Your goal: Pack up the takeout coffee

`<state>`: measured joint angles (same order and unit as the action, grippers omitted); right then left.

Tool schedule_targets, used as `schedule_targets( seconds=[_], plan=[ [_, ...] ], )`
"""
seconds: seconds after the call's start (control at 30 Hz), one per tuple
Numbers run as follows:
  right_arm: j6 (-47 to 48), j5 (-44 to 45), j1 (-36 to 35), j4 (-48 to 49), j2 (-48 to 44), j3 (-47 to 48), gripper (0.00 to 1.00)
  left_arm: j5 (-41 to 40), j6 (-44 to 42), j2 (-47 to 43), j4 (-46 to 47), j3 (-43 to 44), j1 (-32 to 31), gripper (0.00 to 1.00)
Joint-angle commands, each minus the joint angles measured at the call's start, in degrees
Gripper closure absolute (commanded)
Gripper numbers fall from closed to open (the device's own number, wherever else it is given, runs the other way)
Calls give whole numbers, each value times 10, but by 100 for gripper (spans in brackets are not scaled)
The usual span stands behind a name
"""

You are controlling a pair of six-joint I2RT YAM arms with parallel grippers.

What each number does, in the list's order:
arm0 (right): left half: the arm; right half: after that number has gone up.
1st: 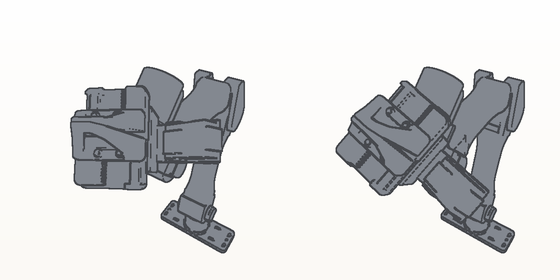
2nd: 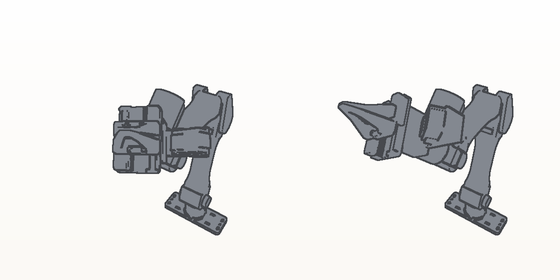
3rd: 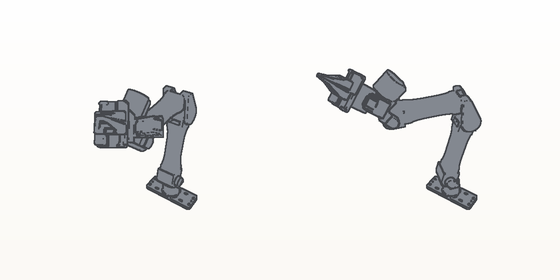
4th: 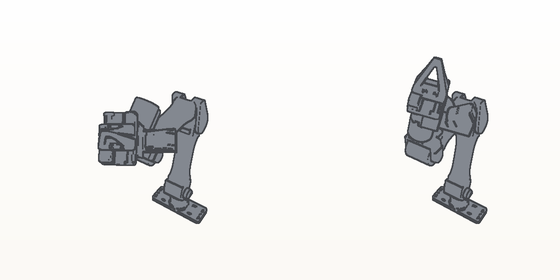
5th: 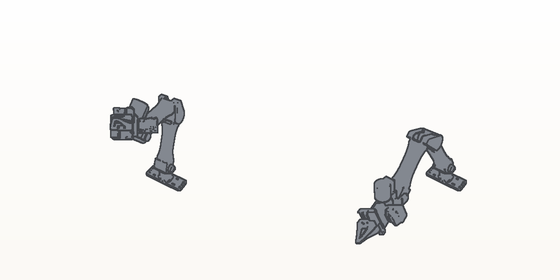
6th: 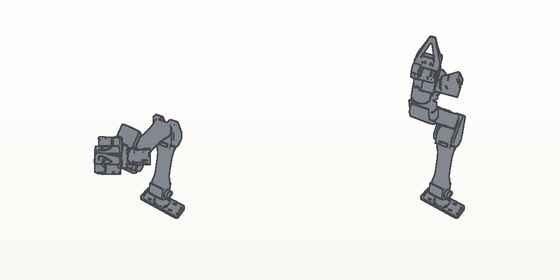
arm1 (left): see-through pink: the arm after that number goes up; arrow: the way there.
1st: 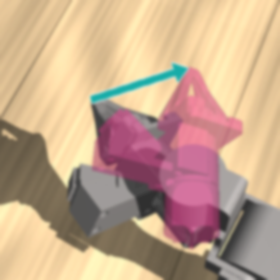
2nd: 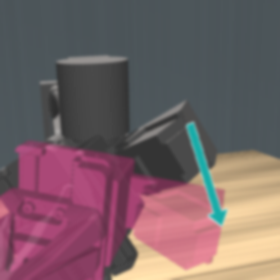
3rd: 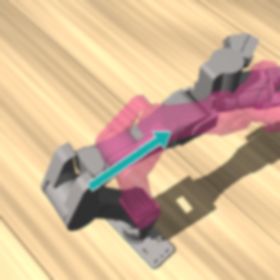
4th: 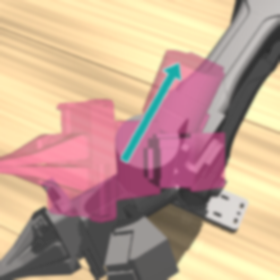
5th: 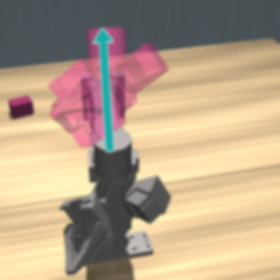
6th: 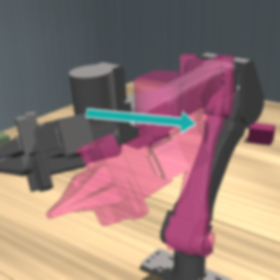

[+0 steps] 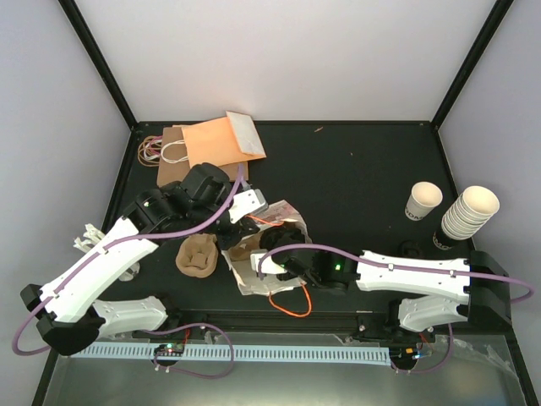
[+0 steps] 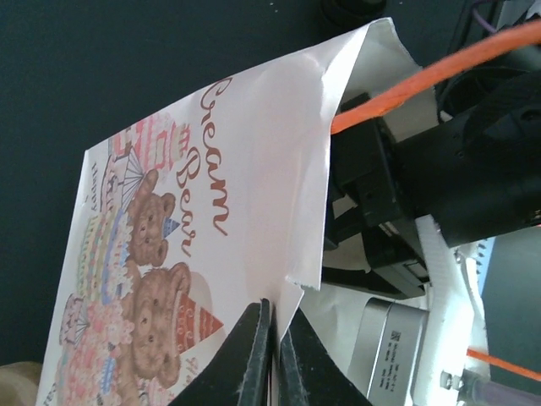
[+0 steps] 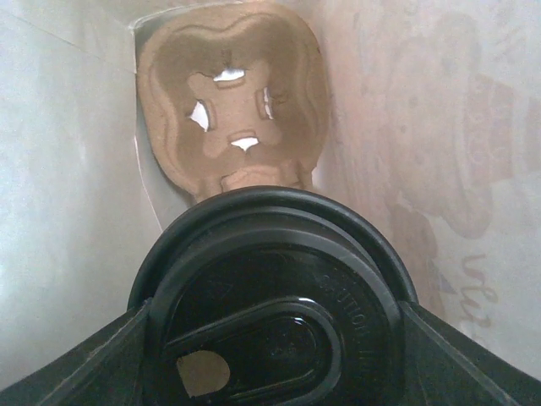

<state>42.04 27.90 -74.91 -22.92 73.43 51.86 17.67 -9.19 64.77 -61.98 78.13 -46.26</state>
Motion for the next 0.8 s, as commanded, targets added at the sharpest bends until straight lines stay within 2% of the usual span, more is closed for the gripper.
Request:
schedule_targets(
  seconds=[0.0,0.17,0.4,0.6,0.67,0.77],
  plan=[
    [-20,-31,-3,-1,-6,-15,46,49,21,4,34,5,-3,93],
    [-27,-37,-3,-3,-7,-22,46,71,28,7,34,10,-3,90],
    [-28,-41,-3,-3,-10,-23,46,76,39,-2,34,17,-3,75],
    [-25,-40,-3,-3,-11,-24,46,71,48,-16,34,31,-4,68],
    [-25,-41,-3,-3,-12,-25,46,67,52,-19,30,39,-3,60],
    [-24,-42,-3,-4,-11,-24,46,65,56,-26,26,49,-3,41]
  ],
)
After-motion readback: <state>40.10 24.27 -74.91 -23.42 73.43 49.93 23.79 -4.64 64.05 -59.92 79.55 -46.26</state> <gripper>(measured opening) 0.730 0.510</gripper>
